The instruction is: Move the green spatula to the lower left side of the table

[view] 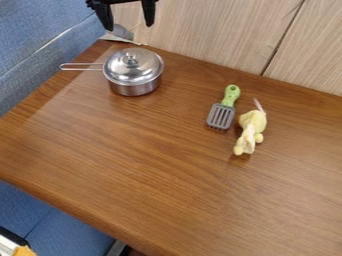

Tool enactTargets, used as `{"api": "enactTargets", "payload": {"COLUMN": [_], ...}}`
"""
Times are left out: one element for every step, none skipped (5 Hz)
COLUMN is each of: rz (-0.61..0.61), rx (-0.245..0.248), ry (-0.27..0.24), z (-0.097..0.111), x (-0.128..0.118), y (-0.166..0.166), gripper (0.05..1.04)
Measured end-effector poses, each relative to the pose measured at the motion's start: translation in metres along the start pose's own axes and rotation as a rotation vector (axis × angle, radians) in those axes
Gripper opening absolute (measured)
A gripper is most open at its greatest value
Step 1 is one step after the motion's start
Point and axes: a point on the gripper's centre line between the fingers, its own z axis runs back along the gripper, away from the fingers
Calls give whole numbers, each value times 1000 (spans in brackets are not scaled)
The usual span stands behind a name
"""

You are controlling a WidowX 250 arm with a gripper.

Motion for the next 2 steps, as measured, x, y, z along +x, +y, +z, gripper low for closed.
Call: {"api": "enactTargets", "payload": {"rz": [-1,-83], "rx": [9,-19], "ry": [42,87], "z": [-14,-16], "x": [-6,-18], "y": [0,-33], "gripper": [1001,1001]}}
